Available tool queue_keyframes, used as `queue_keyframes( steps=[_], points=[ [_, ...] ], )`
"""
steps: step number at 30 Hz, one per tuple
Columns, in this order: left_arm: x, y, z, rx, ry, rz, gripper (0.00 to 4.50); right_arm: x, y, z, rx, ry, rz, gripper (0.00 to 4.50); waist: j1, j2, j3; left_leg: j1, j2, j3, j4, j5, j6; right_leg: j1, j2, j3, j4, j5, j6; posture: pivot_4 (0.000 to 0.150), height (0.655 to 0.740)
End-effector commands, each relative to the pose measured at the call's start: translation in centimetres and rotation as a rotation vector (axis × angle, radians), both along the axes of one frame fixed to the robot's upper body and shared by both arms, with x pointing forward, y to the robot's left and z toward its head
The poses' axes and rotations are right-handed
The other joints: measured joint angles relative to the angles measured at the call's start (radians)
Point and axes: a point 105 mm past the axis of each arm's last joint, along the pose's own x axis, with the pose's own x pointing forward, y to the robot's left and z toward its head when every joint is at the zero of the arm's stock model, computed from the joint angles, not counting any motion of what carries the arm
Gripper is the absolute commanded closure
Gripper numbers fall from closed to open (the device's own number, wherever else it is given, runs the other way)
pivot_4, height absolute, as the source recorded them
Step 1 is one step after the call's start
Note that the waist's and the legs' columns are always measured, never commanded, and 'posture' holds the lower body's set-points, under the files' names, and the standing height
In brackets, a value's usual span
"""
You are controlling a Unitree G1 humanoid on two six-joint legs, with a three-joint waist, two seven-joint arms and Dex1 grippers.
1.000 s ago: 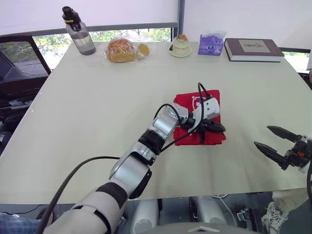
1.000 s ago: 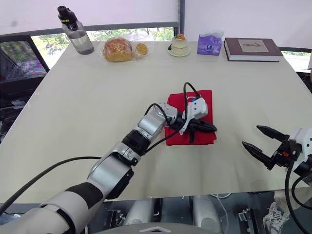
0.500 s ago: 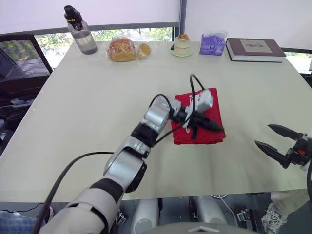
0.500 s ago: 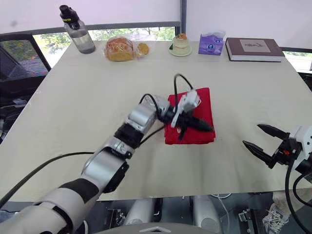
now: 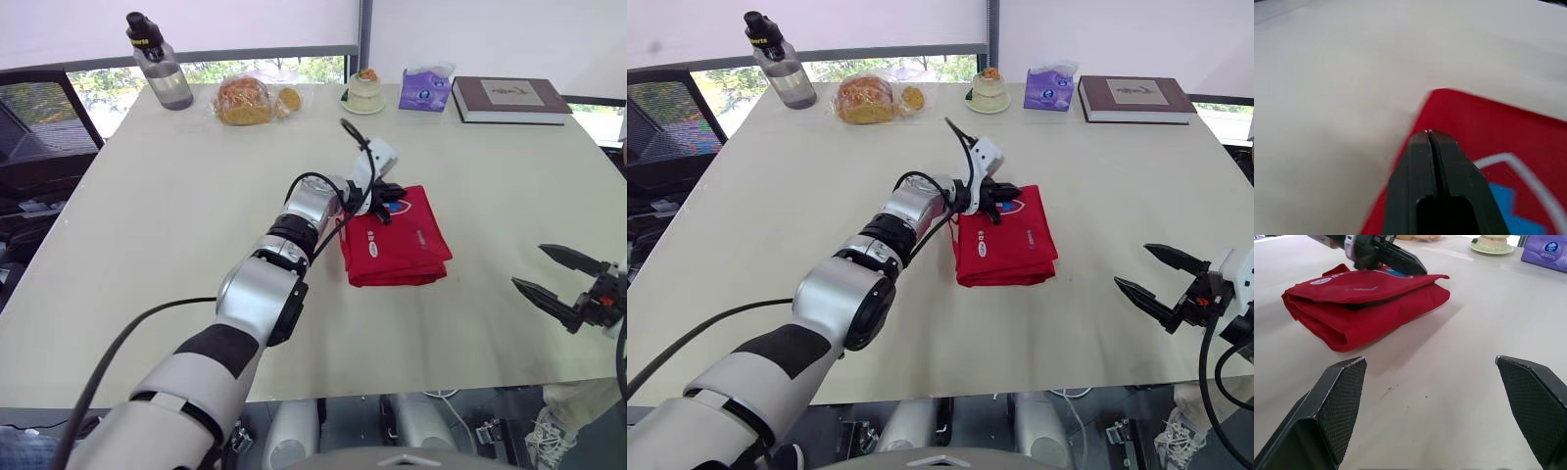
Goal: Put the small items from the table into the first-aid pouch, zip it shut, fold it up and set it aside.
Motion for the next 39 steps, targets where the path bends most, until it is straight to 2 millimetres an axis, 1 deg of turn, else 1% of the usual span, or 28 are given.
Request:
queue_keyframes(
  steps=[1,3,5,7,9,12,15,16,18,20,21,22,23,24,25,26,27,30,31,32,34,39],
  points=[
    [0.8,1.1,-1.1,0.042,-0.008,0.121,4.40,-0.3,-0.1,1.3,-0.014,-0.045,-0.001,0.00,0.000,0.000,0.000,0.000,0.000,0.000,0.000,0.000,0.000,0.000,0.000,0.000,0.000,0.000,0.000,0.150,0.7387],
    [1.4,1.6,-0.6,0.013,-0.030,0.177,4.40,-0.4,-0.1,1.3,-0.015,-0.042,-0.001,0.00,0.001,0.000,0.000,0.000,0.000,0.000,0.000,0.000,0.000,0.000,0.000,0.000,0.000,0.000,0.000,0.150,0.7387],
    [1.6,1.5,1.1,-0.043,-0.097,0.163,4.40,-0.4,0.0,1.3,-0.013,-0.042,0.000,0.00,0.001,0.000,0.000,0.000,0.000,0.000,0.000,0.000,0.000,0.000,0.000,0.000,0.000,0.000,0.000,0.150,0.7387],
    [1.3,1.2,3.3,-0.097,-0.195,0.082,4.40,-0.3,0.4,1.4,-0.008,-0.043,0.008,0.00,0.001,0.000,0.000,0.000,0.000,0.000,0.000,0.000,0.000,0.000,0.000,0.000,0.000,0.000,0.000,0.150,0.7387],
    [0.9,1.3,4.6,-0.108,-0.274,0.001,4.40,-0.2,0.7,1.4,-0.003,-0.042,0.016,0.00,-0.001,0.000,0.000,0.000,0.000,0.000,0.000,0.000,0.000,0.000,0.000,0.000,0.000,0.000,0.000,0.150,0.7387],
    [0.1,2.7,6.8,-0.218,-0.276,-0.108,4.40,0.0,0.9,1.3,0.006,-0.038,0.026,0.00,-0.002,0.000,0.000,0.000,0.000,0.000,-0.002,0.000,0.000,0.000,0.000,0.000,0.000,0.001,-0.003,0.150,0.7387],
    [-0.8,5.0,8.5,-0.231,-0.305,-0.207,4.40,0.1,1.0,1.2,0.013,-0.031,0.040,0.00,-0.007,0.000,0.000,-0.001,0.000,0.001,-0.003,0.000,0.000,-0.001,0.000,0.000,0.000,0.002,-0.004,0.150,0.7387],
    [-1.3,6.1,9.0,-0.222,-0.317,-0.242,3.91,0.2,1.0,1.1,0.019,-0.030,0.044,0.00,-0.012,0.000,0.000,-0.001,0.000,0.001,-0.003,0.000,0.000,-0.001,0.000,0.000,0.000,0.002,-0.004,0.150,0.7387],
    [-2.3,8.0,10.0,-0.206,-0.341,-0.296,3.27,0.5,1.1,1.1,0.024,-0.028,0.051,0.00,-0.018,0.000,0.000,-0.001,0.000,0.000,-0.003,0.000,0.000,-0.001,0.000,0.000,0.000,0.002,-0.005,0.150,0.7387],
    [-3.3,9.5,10.9,-0.207,-0.365,-0.323,2.31,0.7,1.2,1.0,0.017,-0.021,0.065,0.00,-0.019,0.000,0.000,-0.001,0.000,0.001,-0.003,0.000,0.000,-0.001,0.000,0.000,0.000,0.002,-0.005,0.150,0.7387],
    [-3.9,10.2,11.3,-0.201,-0.371,-0.342,1.92,0.8,1.2,1.0,0.014,-0.015,0.070,0.00,-0.021,0.000,0.000,-0.001,0.000,0.001,-0.002,0.000,0.000,-0.001,0.000,0.000,0.000,0.002,-0.005,0.150,0.7387],
    [-4.7,10.8,11.5,-0.182,-0.374,-0.365,1.42,0.9,1.3,0.9,0.014,-0.010,0.077,0.00,-0.021,0.001,0.000,-0.001,0.000,0.001,-0.002,0.000,0.000,-0.001,0.000,0.000,0.000,0.002,-0.005,0.150,0.7387],
    [-5.9,11.9,11.7,-0.147,-0.373,-0.388,1.13,1.3,1.5,1.3,0.042,-0.013,0.078,0.00,-0.021,0.000,0.001,-0.001,0.000,0.001,-0.002,0.000,0.000,-0.001,0.000,0.000,0.000,0.002,-0.005,0.150,0.7387],
    [-7.5,13.3,11.8,-0.094,-0.361,-0.415,0.41,1.8,1.7,1.9,0.076,-0.009,0.078,0.00,-0.021,0.000,0.000,-0.001,0.000,0.001,-0.001,0.000,0.000,-0.001,0.000,0.000,0.000,0.002,-0.005,0.150,0.7387],
    [-9.0,14.5,11.7,-0.041,-0.343,-0.434,0.33,2.4,2.0,2.4,0.104,0.001,0.074,0.00,-0.025,0.001,0.001,-0.001,0.001,0.001,-0.001,0.000,0.000,-0.001,0.000,0.000,0.000,0.002,-0.005,0.150,0.7387],
    [-10.2,15.3,11.7,-0.004,-0.326,-0.445,0.18,2.9,2.3,2.8,0.120,0.011,0.070,0.00,-0.024,0.001,0.001,-0.001,0.001,0.001,-0.001,0.000,0.000,-0.001,0.000,0.000,0.001,0.002,-0.005,0.150,0.7387],
    [-11.3,15.7,11.7,0.014,-0.310,-0.455,0.08,3.4,2.6,2.9,0.125,0.018,0.071,0.00,-0.033,0.001,0.001,0.000,0.001,0.001,-0.001,0.000,0.000,-0.001,0.000,0.000,0.001,0.002,-0.005,0.150,0.7387],
    [-13.4,15.8,11.7,0.027,-0.288,-0.463,0.08,5.0,3.8,3.0,0.126,0.039,0.054,0.00,-0.042,0.001,0.002,0.001,0.003,0.002,-0.002,0.000,0.000,-0.002,0.001,0.002,0.002,0.002,-0.005,0.150,0.7387],
    [-13.9,15.7,11.7,0.028,-0.285,-0.463,0.08,5.4,4.2,3.0,0.147,0.070,0.061,0.00,-0.020,0.001,0.002,0.001,0.003,0.001,-0.002,0.000,0.000,-0.002,0.000,0.000,0.002,0.002,-0.005,0.150,0.7387],
    [-14.4,15.6,11.8,0.026,-0.292,-0.457,0.08,5.9,4.9,2.8,0.168,0.119,0.076,0.00,-0.016,0.001,0.002,0.000,0.003,0.000,-0.001,0.000,0.000,-0.001,0.000,-0.001,0.002,0.002,-0.005,0.150,0.7387],
    [-15.3,15.3,12.1,0.014,-0.293,-0.442,0.08,6.5,6.1,2.4,0.182,0.202,0.110,0.00,-0.012,0.001,0.002,0.000,0.002,0.001,0.000,0.000,0.000,-0.001,-0.001,-0.001,0.001,0.002,-0.005,0.150,0.7387],
    [-16.6,15.1,12.0,0.009,-0.281,-0.431,0.08,7.1,8.5,1.0,0.166,0.378,0.180,0.00,-0.014,0.000,0.002,0.000,0.002,0.001,0.000,0.000,0.000,-0.001,0.000,0.000,0.001,0.002,-0.005,0.150,0.7387]
  ],
)
